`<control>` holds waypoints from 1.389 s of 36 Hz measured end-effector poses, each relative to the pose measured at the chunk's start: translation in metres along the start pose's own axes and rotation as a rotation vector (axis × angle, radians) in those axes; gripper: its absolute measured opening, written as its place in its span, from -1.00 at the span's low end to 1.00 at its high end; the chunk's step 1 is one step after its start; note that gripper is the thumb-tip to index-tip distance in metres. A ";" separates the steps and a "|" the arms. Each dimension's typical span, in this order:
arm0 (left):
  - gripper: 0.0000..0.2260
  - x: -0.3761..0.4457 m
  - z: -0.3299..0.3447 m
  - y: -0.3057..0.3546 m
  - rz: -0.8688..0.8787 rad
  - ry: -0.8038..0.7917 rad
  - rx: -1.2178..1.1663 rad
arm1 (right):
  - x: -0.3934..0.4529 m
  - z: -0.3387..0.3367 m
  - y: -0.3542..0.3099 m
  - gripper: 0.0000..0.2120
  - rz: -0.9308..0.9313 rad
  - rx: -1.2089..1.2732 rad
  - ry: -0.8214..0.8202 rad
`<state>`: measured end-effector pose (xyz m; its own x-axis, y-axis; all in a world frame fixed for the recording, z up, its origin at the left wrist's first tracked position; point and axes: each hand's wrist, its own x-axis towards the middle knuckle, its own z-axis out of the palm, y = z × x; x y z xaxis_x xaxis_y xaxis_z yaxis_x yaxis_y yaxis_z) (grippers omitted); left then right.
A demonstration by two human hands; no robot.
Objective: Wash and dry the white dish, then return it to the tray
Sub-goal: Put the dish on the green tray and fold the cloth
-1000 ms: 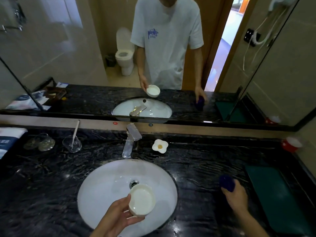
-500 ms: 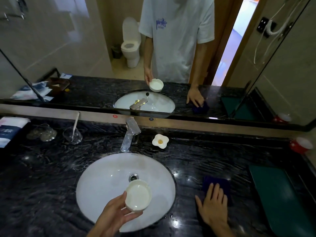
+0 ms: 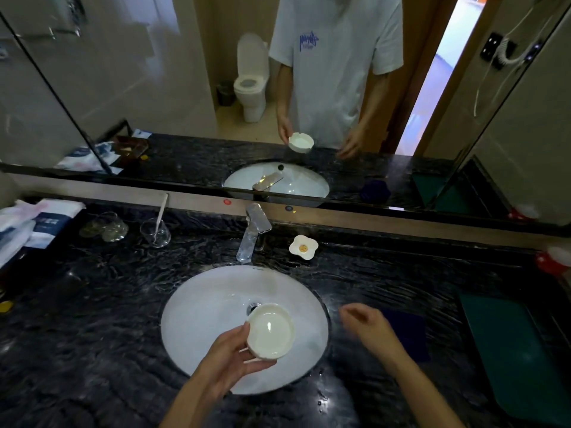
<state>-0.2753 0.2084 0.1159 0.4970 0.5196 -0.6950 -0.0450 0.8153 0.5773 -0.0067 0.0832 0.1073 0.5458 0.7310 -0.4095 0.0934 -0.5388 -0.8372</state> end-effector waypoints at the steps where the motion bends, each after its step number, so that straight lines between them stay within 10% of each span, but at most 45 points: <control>1: -0.66 -0.003 0.000 0.001 0.003 -0.012 -0.002 | -0.006 0.010 -0.006 -0.91 -0.007 0.102 -0.075; 8: -0.57 -0.018 0.004 0.009 -0.007 -0.113 0.054 | -0.045 0.059 -0.025 -0.58 0.107 0.450 -0.368; 19: -0.79 -0.019 0.035 0.008 -0.030 -0.339 0.399 | -0.087 0.041 -0.005 -0.63 0.073 0.620 -0.077; 50: -0.79 0.102 0.396 -0.228 -0.048 -0.474 0.642 | -0.085 -0.322 0.186 -0.81 0.174 0.711 0.383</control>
<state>0.1287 -0.0257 0.0824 0.8076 0.2064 -0.5524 0.4218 0.4524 0.7858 0.2331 -0.2136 0.1034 0.7618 0.3990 -0.5104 -0.4978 -0.1437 -0.8553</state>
